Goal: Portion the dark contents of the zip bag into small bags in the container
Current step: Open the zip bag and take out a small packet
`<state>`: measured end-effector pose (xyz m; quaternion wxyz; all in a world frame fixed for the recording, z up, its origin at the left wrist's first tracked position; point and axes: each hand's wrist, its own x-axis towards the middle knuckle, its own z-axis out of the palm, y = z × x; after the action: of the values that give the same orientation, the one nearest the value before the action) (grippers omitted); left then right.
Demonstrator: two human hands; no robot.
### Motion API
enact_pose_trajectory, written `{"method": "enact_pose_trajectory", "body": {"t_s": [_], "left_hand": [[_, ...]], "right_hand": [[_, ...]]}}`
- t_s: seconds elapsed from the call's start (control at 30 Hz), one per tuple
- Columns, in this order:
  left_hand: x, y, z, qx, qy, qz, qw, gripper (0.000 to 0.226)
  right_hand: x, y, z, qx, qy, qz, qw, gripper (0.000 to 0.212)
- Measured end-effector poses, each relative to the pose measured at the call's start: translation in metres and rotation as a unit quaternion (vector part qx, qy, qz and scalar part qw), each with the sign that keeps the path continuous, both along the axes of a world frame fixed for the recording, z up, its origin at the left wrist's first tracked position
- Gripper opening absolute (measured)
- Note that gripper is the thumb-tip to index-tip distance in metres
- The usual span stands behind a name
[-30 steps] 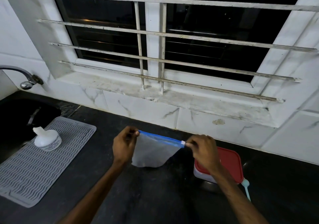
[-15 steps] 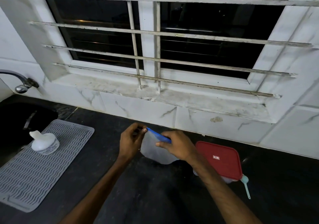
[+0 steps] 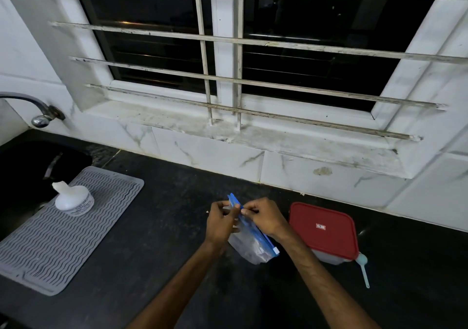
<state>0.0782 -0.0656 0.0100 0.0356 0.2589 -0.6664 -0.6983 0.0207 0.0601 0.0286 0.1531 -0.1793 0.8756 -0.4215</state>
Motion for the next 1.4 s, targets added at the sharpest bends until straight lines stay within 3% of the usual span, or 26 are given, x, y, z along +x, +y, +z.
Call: {"method": "enact_pose_trajectory", "body": {"t_s": [0.13, 0.23, 0.33, 0.43, 0.57, 0.7, 0.77, 0.9, 1.0, 1.1, 1.17, 1.23, 1.3, 1.4], "left_hand": [[-0.004, -0.001, 0.000, 0.007, 0.032, 0.005, 0.999, 0.019], [-0.008, -0.008, 0.004, 0.035, 0.017, 0.007, 0.999, 0.017], [-0.012, -0.014, 0.010, 0.144, -0.048, -0.003, 0.988, 0.023], [-0.015, -0.015, 0.017, 0.265, -0.097, 0.015, 0.959, 0.024], [-0.018, -0.005, 0.021, 0.329, -0.106, 0.026, 0.938, 0.036], [-0.026, -0.005, 0.015, 0.302, -0.083, 0.017, 0.949, 0.044], [-0.027, -0.008, 0.018, 0.314, -0.060, -0.028, 0.947, 0.053], [-0.024, -0.012, 0.019, 0.230, 0.043, -0.076, 0.969, 0.041], [-0.022, -0.019, 0.014, 0.018, 0.100, -0.162, 0.982, 0.047], [-0.017, -0.020, 0.015, -0.283, 0.112, -0.238, 0.922, 0.012], [-0.014, -0.018, 0.013, -0.412, 0.099, -0.229, 0.876, 0.011], [-0.012, -0.014, 0.009, -0.444, 0.069, -0.211, 0.868, 0.018], [-0.014, -0.010, 0.003, -0.400, 0.025, -0.159, 0.902, 0.021], [-0.017, -0.006, 0.001, -0.228, -0.009, -0.090, 0.970, 0.023]], "right_hand": [[-0.003, 0.001, 0.006, -0.010, -0.013, -0.057, 0.998, 0.012], [-0.009, 0.002, 0.006, -0.059, -0.076, -0.112, 0.989, 0.027], [-0.013, 0.001, 0.002, -0.120, -0.146, -0.167, 0.968, 0.033], [-0.010, -0.003, 0.001, -0.155, -0.182, -0.207, 0.949, 0.021], [-0.006, -0.004, -0.006, -0.106, -0.079, -0.156, 0.979, 0.011], [0.004, 0.005, 0.004, -0.061, -0.024, -0.040, 0.997, 0.033], [0.003, 0.008, 0.005, -0.038, 0.014, -0.003, 0.999, 0.031], [-0.007, 0.013, 0.009, 0.011, 0.087, -0.027, 0.996, 0.007], [-0.013, 0.016, 0.011, 0.075, 0.099, -0.024, 0.992, 0.011], [-0.016, 0.016, 0.018, 0.026, 0.020, -0.028, 0.999, 0.026], [-0.015, 0.016, 0.021, -0.004, -0.064, -0.015, 0.998, 0.039], [-0.013, 0.014, 0.019, 0.025, -0.044, -0.011, 0.999, 0.032], [-0.006, 0.009, 0.017, 0.068, 0.058, -0.023, 0.996, 0.018], [0.008, 0.000, 0.022, 0.170, 0.144, -0.004, 0.975, 0.048]]}}
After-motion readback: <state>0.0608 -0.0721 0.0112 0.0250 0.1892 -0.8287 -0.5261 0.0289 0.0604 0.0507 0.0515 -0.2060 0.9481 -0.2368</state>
